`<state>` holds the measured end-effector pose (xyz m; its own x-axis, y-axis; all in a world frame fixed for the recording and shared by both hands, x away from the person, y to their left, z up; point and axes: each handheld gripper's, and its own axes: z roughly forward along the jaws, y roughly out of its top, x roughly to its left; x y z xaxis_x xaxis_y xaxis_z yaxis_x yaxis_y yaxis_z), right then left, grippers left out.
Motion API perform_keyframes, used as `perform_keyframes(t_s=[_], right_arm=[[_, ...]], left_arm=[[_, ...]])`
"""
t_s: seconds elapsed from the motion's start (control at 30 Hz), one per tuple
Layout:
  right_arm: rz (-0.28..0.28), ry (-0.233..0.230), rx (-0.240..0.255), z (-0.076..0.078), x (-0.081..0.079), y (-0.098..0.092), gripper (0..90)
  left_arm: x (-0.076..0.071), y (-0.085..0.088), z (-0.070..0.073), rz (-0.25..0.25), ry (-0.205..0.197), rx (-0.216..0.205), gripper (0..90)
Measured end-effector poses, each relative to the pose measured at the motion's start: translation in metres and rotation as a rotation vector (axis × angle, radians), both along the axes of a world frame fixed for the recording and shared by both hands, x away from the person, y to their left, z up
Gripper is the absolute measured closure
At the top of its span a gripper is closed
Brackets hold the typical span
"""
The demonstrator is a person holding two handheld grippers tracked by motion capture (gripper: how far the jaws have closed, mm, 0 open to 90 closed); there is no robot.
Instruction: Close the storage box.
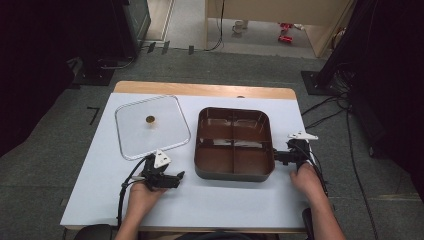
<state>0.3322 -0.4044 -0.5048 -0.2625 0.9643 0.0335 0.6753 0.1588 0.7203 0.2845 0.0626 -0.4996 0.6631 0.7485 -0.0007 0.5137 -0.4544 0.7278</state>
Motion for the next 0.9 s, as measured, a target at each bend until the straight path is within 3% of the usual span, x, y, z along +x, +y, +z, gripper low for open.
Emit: perform_keyframes(t_s=[0.53, 0.8, 0.9], right_arm=[[0.0, 0.0, 0.0, 0.0, 0.0, 0.0, 8.1], [0.0, 0.0, 0.001, 0.0, 0.0, 0.0, 8.1], [0.0, 0.0, 0.001, 0.0, 0.0, 0.0, 8.1]], left_arm=[[-0.002, -0.004, 0.003, 0.039, 0.019, 0.017, 15.8], [0.002, -0.007, 0.01, 0.038, 0.086, 0.063, 15.8], [0.003, -0.006, 0.012, 0.039, 0.115, 0.049, 15.8]])
